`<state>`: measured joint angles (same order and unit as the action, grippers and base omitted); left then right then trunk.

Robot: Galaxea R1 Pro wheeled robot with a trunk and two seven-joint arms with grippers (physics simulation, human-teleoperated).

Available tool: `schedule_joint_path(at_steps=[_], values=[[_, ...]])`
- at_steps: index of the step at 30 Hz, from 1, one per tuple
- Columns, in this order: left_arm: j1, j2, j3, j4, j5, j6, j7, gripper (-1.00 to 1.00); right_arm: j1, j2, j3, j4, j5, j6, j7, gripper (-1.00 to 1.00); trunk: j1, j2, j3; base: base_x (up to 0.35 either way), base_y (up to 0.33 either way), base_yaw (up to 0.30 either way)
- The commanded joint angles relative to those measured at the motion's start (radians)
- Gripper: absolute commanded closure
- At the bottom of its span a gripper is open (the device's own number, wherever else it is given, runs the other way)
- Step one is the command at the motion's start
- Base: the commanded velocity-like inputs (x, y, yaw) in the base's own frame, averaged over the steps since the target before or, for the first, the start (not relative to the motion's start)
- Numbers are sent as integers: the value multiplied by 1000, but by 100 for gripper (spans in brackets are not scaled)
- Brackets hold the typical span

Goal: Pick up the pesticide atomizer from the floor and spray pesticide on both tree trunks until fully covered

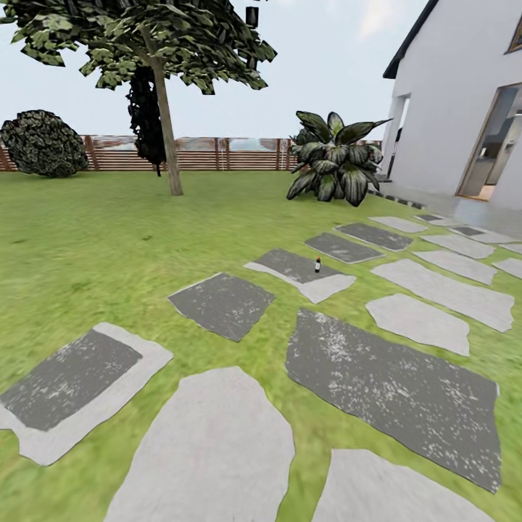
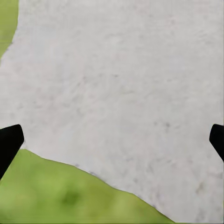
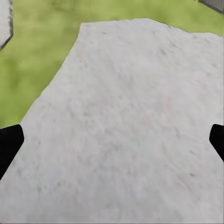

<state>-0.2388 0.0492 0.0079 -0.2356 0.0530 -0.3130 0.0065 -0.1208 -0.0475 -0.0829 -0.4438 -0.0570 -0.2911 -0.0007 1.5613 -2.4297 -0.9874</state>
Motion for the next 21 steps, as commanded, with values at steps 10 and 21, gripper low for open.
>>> schedule_joint_path(at_steps=[10,21], values=[[-1,0,0,1,7,-3,0,-100,0,-1,-1,-3,-7,-5,-1,-100,0,0,-1,304,133,0],[-1,0,0,1,6,-3,0,-100,0,0,1,-3,-7,-26,-1,-100,0,0,-1,313,110,0]])
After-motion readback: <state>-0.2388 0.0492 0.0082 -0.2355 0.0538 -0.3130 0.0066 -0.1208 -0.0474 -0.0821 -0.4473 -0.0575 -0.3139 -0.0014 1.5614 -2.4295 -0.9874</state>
